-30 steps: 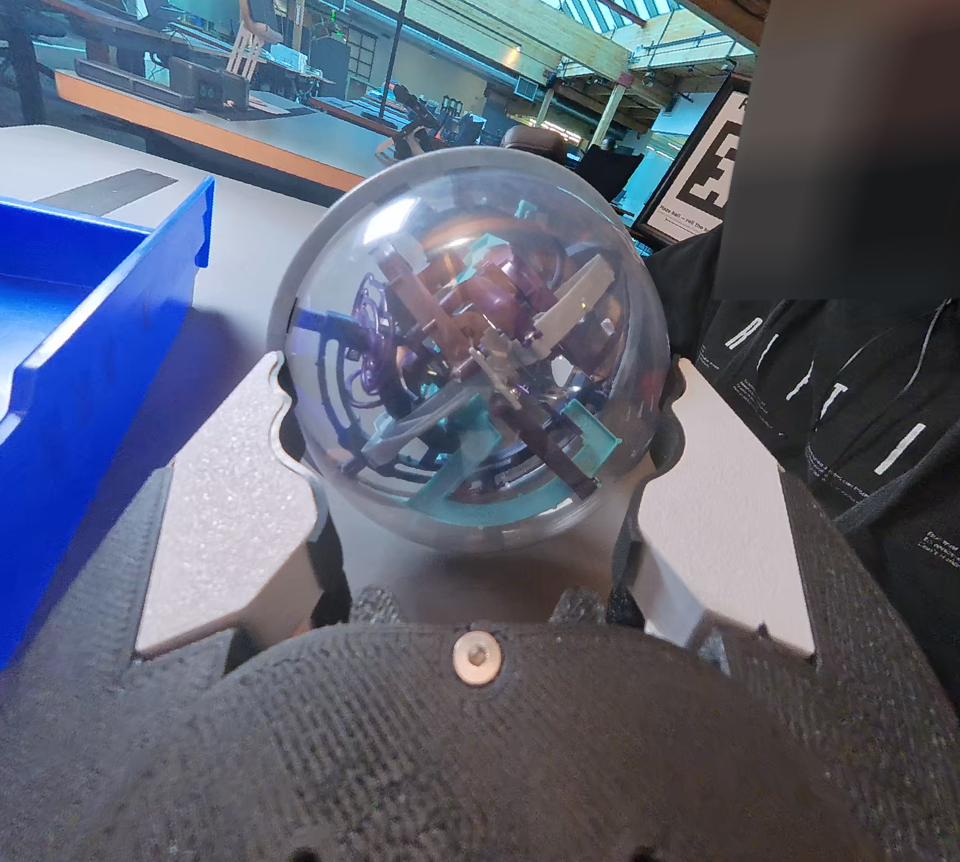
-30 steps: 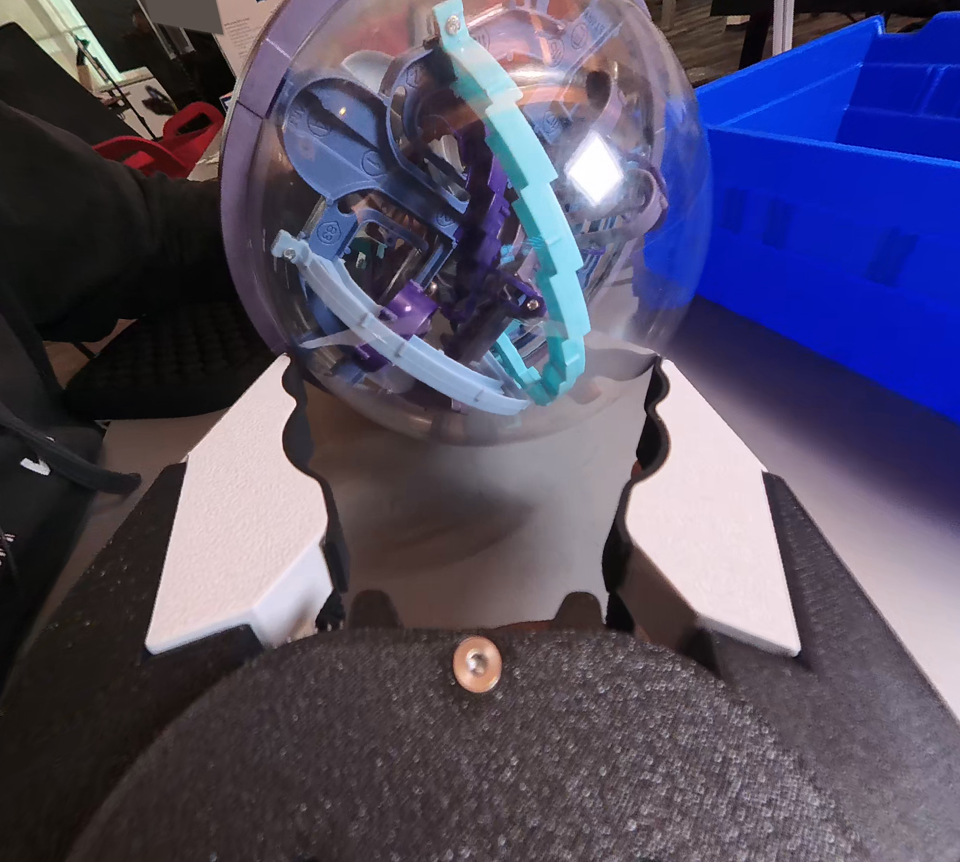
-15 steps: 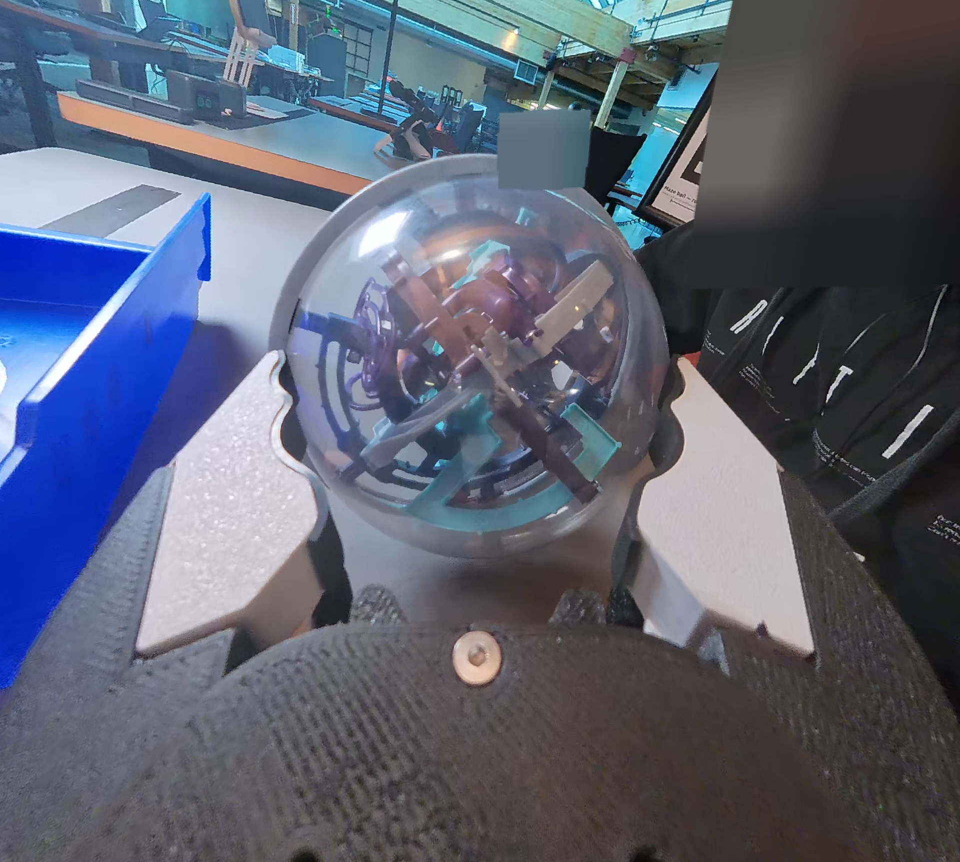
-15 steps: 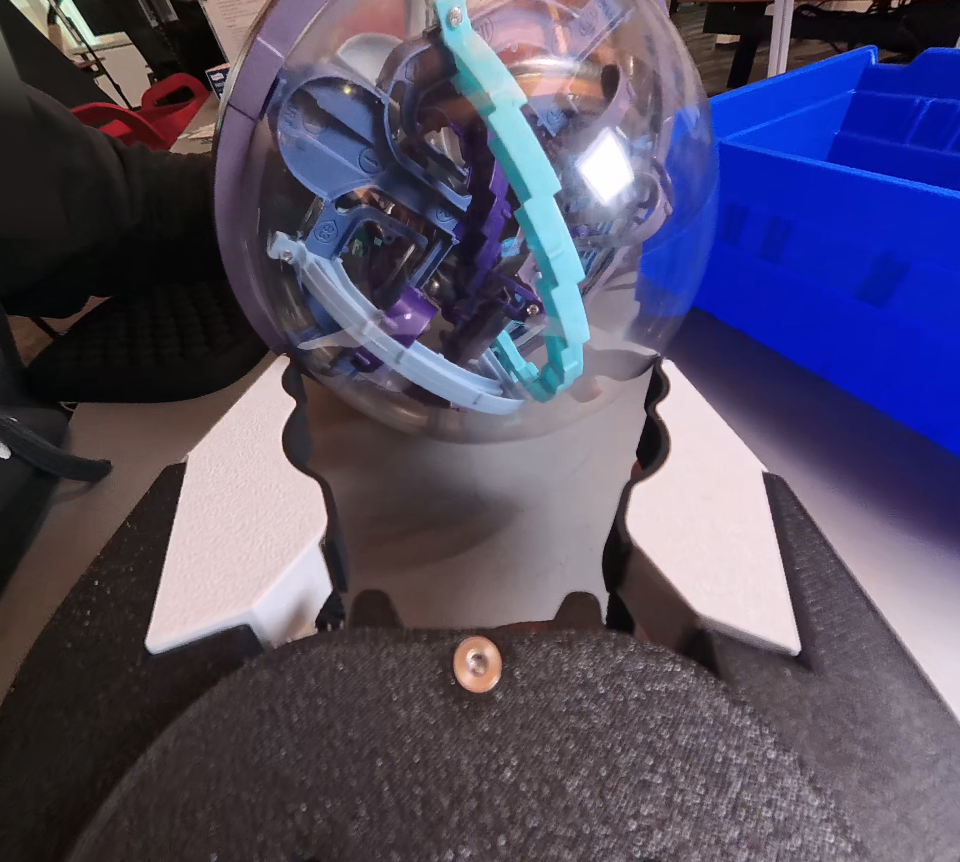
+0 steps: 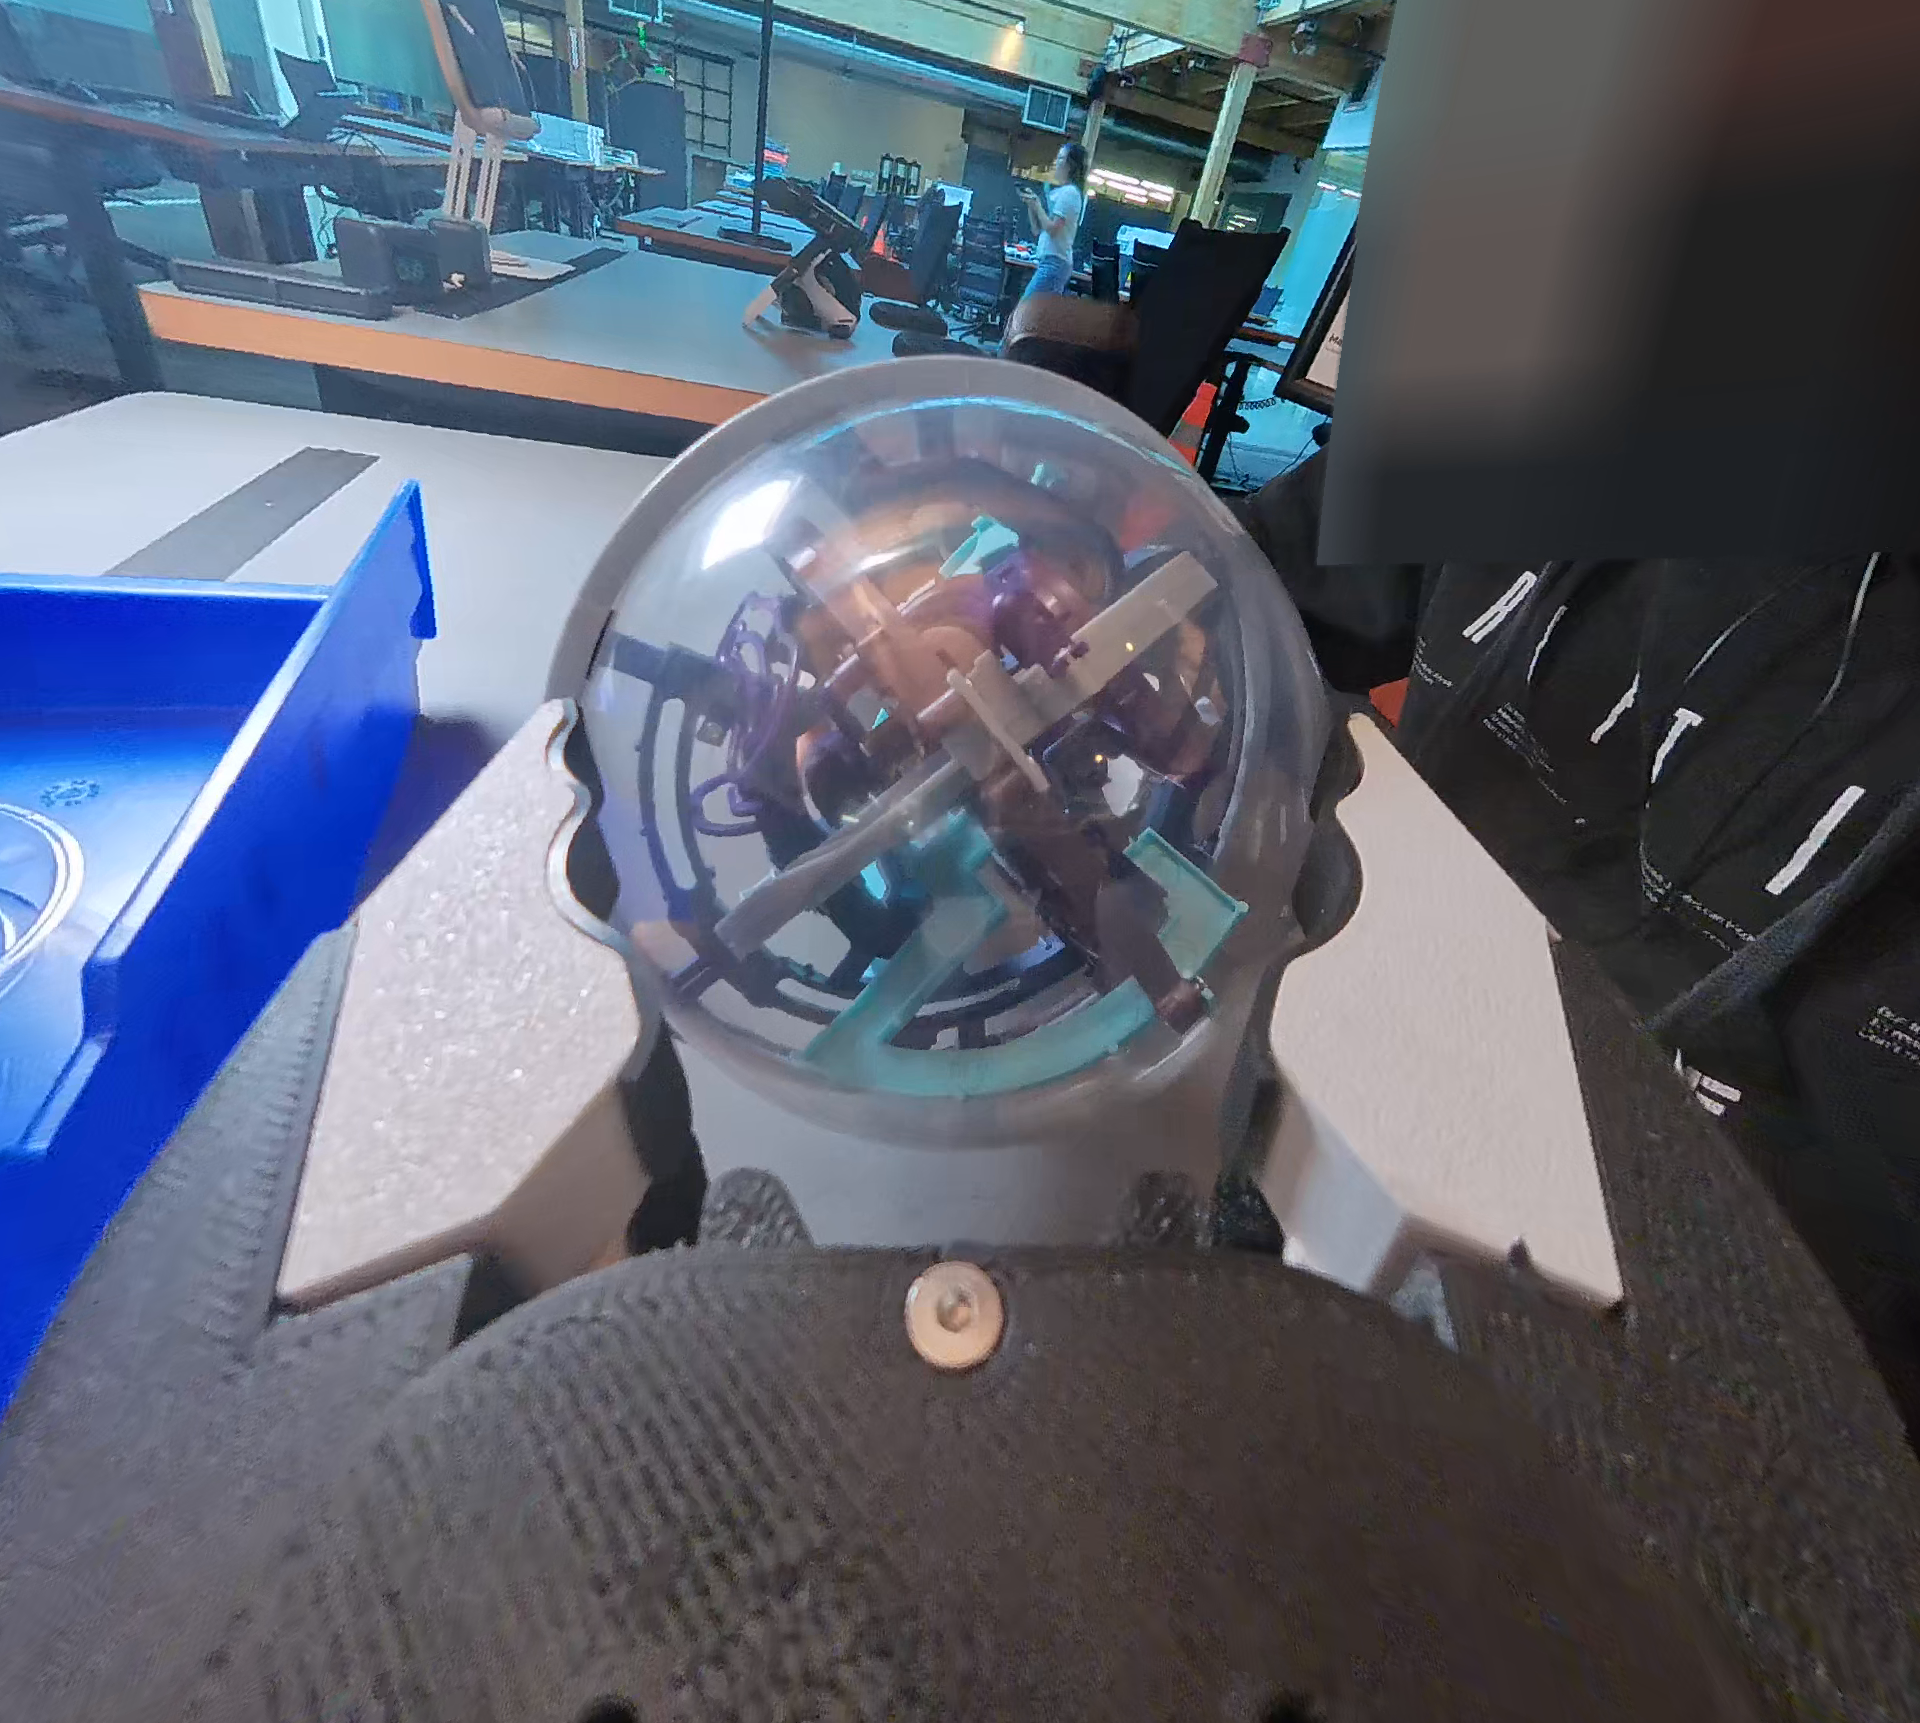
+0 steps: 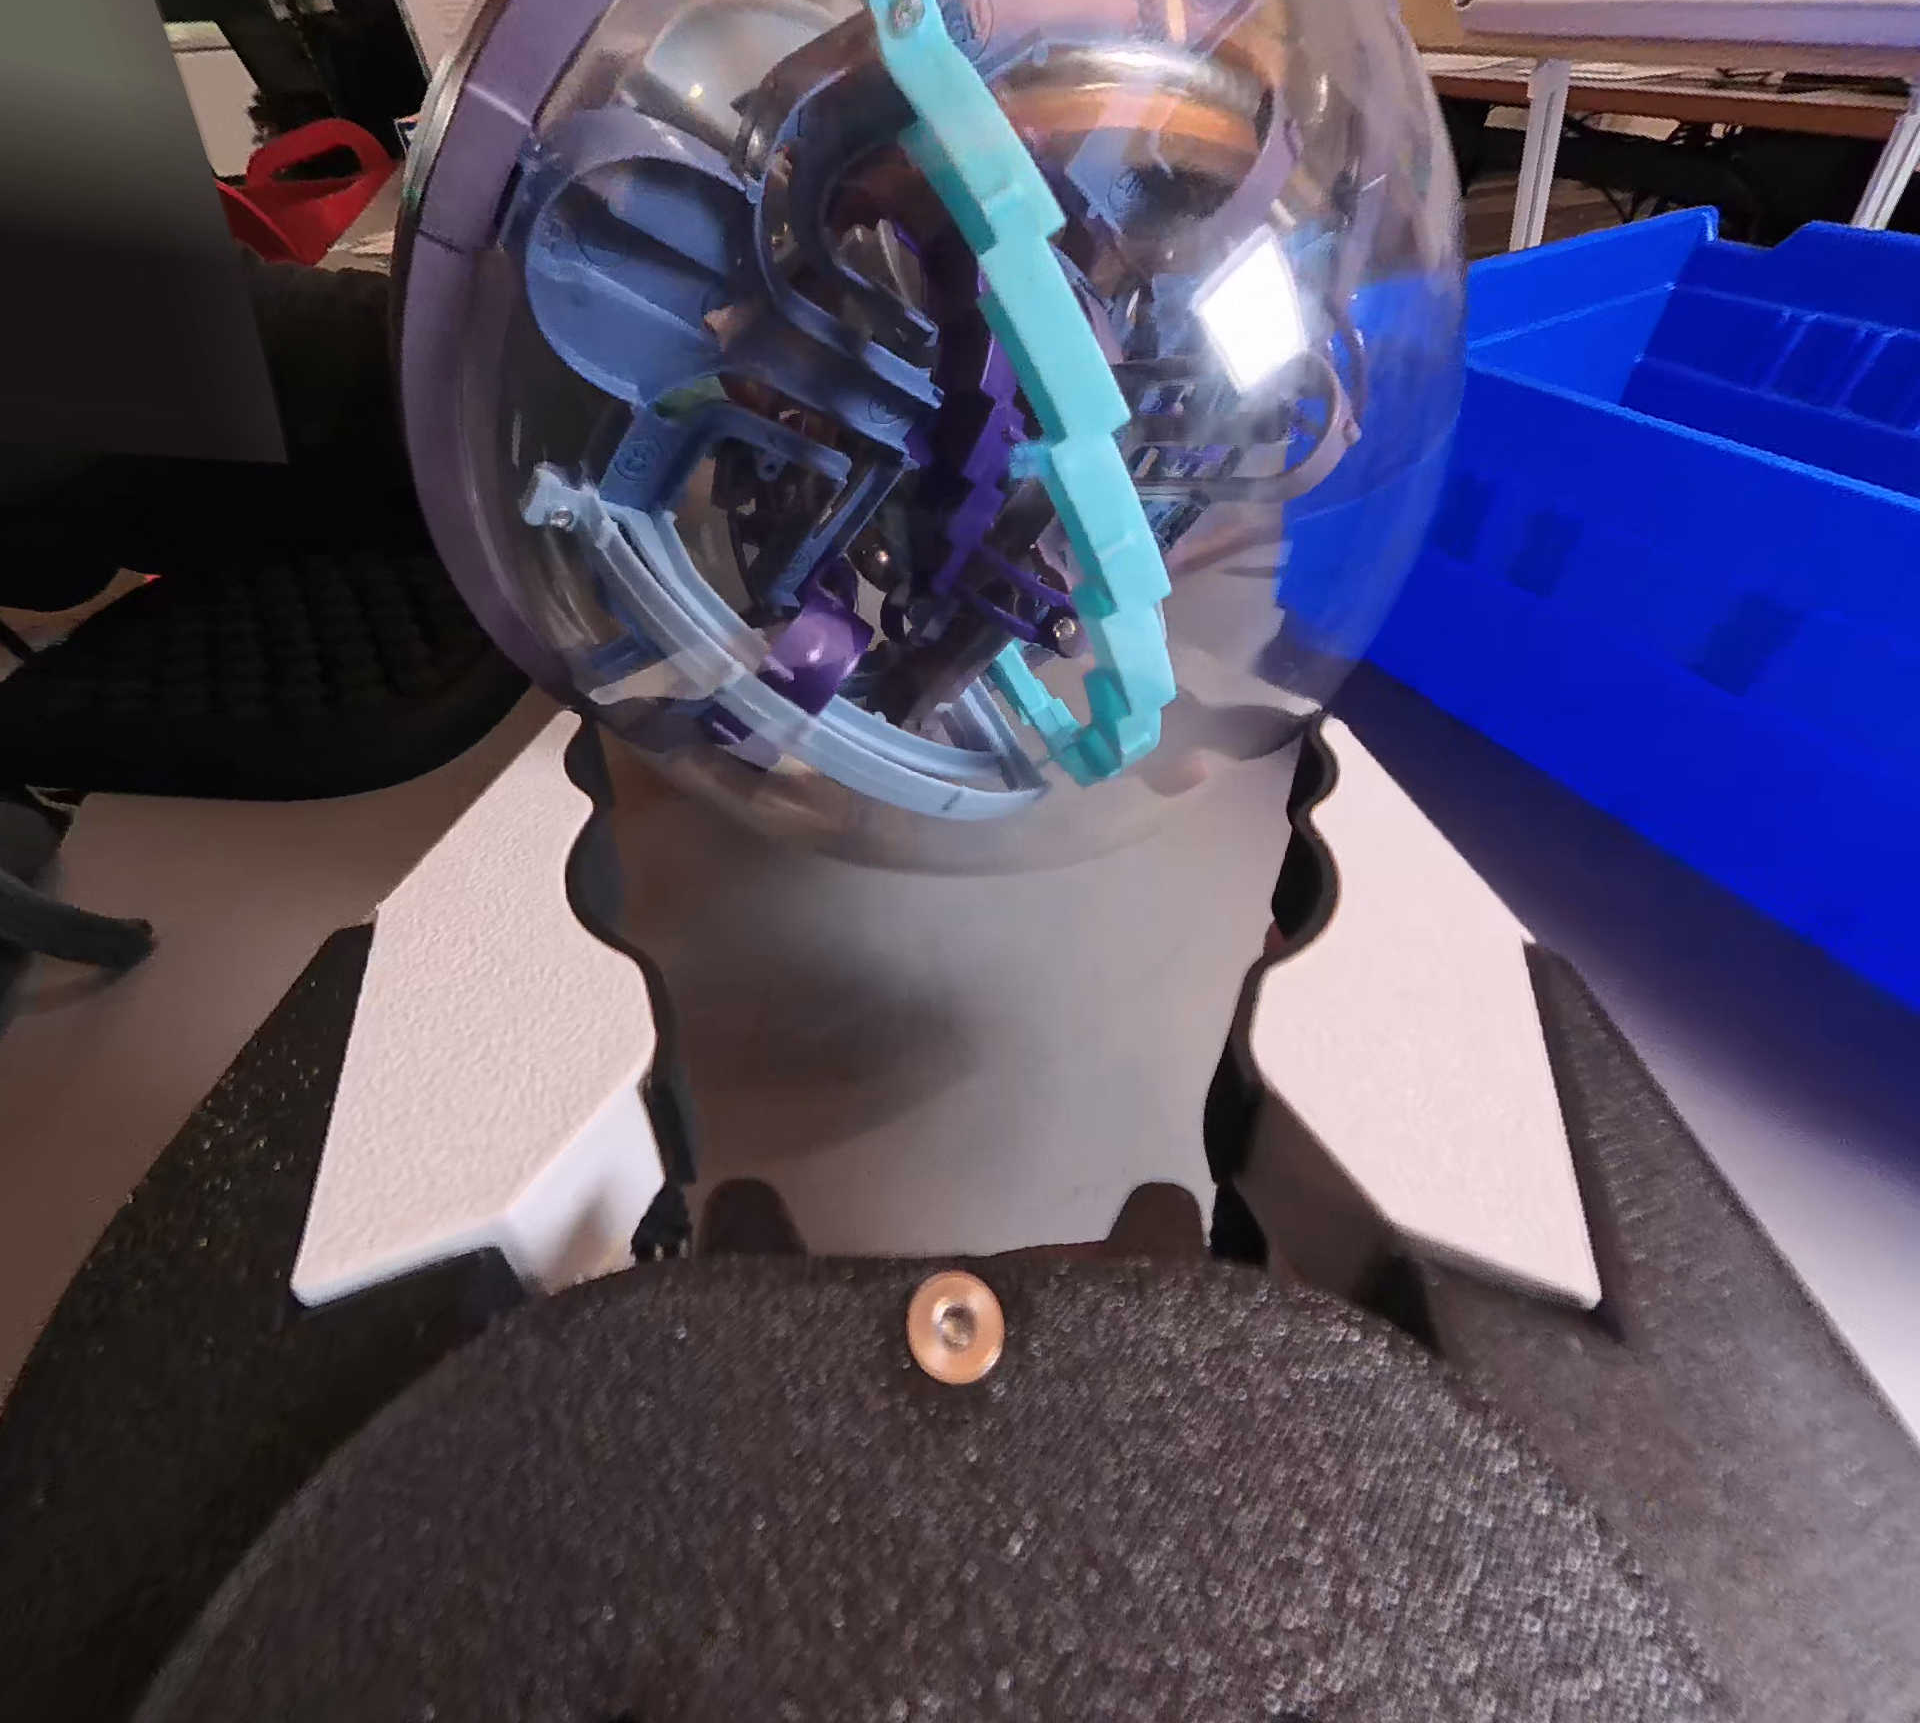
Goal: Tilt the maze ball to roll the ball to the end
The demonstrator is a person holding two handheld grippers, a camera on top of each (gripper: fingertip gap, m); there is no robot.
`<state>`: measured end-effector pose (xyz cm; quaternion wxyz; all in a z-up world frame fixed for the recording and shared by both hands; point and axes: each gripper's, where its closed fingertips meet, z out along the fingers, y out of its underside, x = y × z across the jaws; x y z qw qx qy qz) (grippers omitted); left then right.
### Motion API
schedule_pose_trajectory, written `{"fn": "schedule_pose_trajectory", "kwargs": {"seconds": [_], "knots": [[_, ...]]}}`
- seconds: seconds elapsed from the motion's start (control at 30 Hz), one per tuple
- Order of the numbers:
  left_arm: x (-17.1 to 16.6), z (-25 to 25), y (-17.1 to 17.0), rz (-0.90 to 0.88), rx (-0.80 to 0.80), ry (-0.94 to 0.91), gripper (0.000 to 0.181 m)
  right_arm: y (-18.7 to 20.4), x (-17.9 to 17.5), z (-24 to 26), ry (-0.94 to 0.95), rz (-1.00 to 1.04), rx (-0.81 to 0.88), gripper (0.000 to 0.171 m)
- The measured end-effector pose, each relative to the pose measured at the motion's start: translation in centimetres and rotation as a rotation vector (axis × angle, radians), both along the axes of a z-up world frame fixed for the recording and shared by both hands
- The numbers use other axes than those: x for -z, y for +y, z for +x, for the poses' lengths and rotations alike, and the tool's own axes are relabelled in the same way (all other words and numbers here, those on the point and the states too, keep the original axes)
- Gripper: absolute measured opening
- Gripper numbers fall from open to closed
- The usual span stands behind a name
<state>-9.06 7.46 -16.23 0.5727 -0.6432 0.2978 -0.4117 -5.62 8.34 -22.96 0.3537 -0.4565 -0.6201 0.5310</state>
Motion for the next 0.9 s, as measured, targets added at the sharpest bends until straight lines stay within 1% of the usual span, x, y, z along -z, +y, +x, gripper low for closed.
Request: {"fn": "schedule_pose_trajectory", "kwargs": {"seconds": [0.2,0.3,0.4,0.53,0.6,0.63,0.7,0.77,0.9], "knots": [[-1.0,0.2,-0.5,0.032,0.002,0.013,0.132,-0.4,-0.6,0.0,0.024,0.034,-0.002,0.127],[-2.4,0.3,-1.1,0.082,0.012,0.034,0.131,-0.6,-1.8,-0.1,0.07,0.086,0.006,0.126],[-5.5,0.7,-2.1,0.191,0.024,0.089,0.131,-0.8,-4.8,-0.1,0.163,0.202,0.02,0.126],[-11.3,2.1,-4.1,0.37,0.039,0.178,0.13,-1.5,-11.0,0.5,0.304,0.402,0.034,0.127],[-13.1,2.9,-5.2,0.435,0.046,0.207,0.129,-2.2,-13.0,1.1,0.35,0.471,0.037,0.127],[-13.0,3.0,-5.3,0.437,0.044,0.217,0.13,-2.2,-12.8,1.0,0.352,0.478,0.039,0.127],[-11.0,2.3,-4.3,0.363,0.026,0.192,0.129,-1.7,-10.5,0.5,0.278,0.437,0.041,0.127],[-9.1,1.8,-4.2,0.295,0.02,0.092,0.129,-2.0,-8.9,0.7,0.228,0.389,0.022,0.128],[-7.2,1.3,-4.8,0.258,0.002,-0.031,0.127,-2.8,-7.6,1.2,0.169,0.387,-0.001,0.128]]}}
